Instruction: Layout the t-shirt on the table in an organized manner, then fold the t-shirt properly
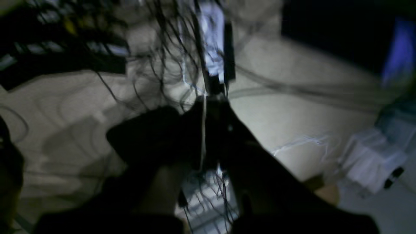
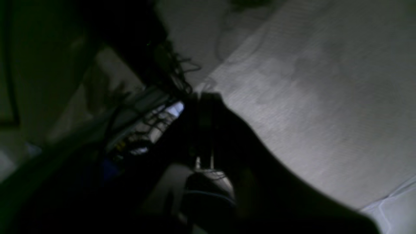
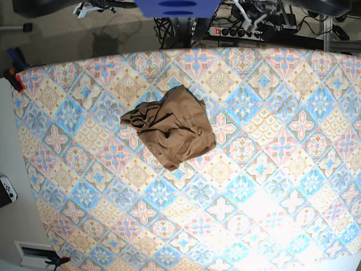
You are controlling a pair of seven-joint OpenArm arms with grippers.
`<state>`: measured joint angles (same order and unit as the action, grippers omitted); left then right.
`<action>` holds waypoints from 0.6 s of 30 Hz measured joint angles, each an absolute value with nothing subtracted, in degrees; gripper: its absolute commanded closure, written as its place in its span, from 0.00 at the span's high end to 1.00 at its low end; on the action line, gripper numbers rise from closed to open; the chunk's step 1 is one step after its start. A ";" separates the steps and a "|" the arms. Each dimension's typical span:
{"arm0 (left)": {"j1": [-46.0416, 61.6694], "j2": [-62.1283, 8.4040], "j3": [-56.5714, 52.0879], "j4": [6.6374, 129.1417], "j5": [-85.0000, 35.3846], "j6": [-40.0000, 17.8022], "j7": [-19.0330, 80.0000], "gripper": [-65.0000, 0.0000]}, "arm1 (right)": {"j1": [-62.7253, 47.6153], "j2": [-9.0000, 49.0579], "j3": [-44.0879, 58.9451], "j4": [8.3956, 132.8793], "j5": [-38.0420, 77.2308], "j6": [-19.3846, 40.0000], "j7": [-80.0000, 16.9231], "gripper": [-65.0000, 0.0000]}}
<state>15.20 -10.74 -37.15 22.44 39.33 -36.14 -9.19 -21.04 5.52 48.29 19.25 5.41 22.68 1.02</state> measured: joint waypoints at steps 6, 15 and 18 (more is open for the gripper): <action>13.80 -13.23 -37.58 15.35 49.89 -23.09 -13.67 0.00 | -20.75 5.91 49.06 9.93 5.02 22.70 4.60 0.00; 6.00 -12.88 -37.58 8.56 57.84 -11.46 -8.19 0.00 | -12.40 5.65 48.86 0.73 4.71 12.64 5.93 0.00; 6.26 -13.19 -37.58 8.56 59.37 -10.46 -7.16 0.00 | -13.54 6.33 47.05 0.56 4.34 2.83 6.79 0.00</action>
<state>6.26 -13.19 -37.58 8.56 59.37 -10.46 -7.16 -13.54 6.33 47.05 0.56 4.34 2.83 6.79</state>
